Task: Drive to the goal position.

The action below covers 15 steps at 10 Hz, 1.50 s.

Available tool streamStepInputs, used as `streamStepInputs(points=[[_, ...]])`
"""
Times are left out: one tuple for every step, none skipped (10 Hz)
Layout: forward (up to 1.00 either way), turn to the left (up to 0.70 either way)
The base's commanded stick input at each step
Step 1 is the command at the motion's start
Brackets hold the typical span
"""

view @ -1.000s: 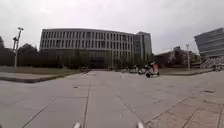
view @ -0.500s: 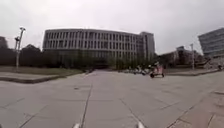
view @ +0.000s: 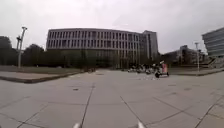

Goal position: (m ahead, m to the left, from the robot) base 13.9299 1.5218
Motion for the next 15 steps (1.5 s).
streamStepInputs(points=[[0.5,0.0],[0.5,0.0],[0.5,0.0],[0.5,0.0],[0.5,0.0],[0.5,0.0],[0.5,0.0],[0.5,0.0],[0.5,0.0],[0.5,0.0],[0.5,0.0],[0.5,0.0],[0.5,0.0],[0.5,0.0],[0.5,0.0]])
